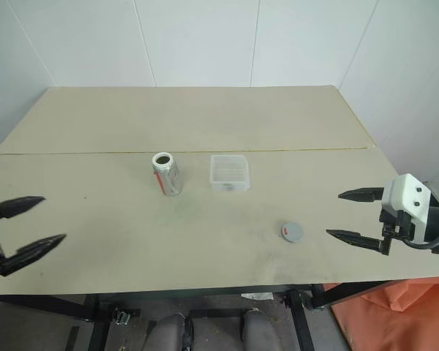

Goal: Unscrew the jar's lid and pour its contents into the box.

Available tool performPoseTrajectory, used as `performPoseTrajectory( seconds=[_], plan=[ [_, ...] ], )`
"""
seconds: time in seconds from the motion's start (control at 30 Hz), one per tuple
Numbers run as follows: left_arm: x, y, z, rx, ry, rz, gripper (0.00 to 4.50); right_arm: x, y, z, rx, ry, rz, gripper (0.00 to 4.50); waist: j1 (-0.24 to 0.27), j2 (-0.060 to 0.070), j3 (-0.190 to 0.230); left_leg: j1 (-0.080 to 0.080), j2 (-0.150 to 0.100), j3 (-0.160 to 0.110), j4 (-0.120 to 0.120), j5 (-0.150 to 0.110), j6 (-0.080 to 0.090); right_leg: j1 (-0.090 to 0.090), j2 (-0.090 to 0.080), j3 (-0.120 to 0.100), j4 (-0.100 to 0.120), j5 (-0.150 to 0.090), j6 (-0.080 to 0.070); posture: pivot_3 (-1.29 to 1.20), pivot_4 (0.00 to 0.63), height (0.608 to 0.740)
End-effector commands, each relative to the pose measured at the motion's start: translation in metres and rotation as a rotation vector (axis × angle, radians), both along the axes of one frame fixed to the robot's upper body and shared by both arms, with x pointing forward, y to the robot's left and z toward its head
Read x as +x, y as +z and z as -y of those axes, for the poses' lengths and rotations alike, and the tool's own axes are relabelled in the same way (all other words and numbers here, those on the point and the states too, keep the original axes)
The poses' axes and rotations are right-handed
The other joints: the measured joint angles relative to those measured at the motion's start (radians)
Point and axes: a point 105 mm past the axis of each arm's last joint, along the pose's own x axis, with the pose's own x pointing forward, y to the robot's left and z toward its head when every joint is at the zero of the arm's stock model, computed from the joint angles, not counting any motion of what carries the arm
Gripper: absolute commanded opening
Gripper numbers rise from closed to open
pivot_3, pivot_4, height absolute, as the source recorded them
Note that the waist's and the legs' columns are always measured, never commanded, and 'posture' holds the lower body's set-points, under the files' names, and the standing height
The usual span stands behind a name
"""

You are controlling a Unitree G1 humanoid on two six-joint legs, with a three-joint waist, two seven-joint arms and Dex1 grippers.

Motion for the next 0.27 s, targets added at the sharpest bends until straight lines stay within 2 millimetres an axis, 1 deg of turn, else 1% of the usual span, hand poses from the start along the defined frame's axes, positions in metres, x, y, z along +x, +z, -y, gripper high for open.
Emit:
performPoseTrajectory(
  seconds=[0.03,0.17,0.27],
  plan=[
    [-0.0061,0.0115,0.0048,0.018,-0.032,0.009,4.46,-0.0047,0.0134,-0.0002,-0.01,0.008,0.062,4.5,0.001,0.0,0.0,-0.001,0.0,0.001,0.0,0.0,0.0,-0.001,0.0,0.0,0.0,0.0,0.0,0.0,0.15,0.74],
    [-0.0065,0.0096,0.0066,0.029,-0.036,-0.007,4.46,-0.006,0.0087,-0.001,-0.025,0.009,0.062,4.5,0.002,0.0,0.0,-0.005,0.002,0.001,-0.001,0.0,0.0,-0.006,0.002,0.0,0.001,0.0,-0.001,0.0,0.15,0.74],
    [-0.0079,0.0068,0.0055,0.036,-0.024,-0.016,4.46,-0.0006,0.0092,-0.0019,-0.015,0.008,0.068,4.5,0.002,0.0,0.0,-0.006,0.002,0.002,-0.001,0.0,0.0,-0.006,0.002,0.0,0.001,0.0,-0.001,0.0,0.15,0.74]
  ],
)
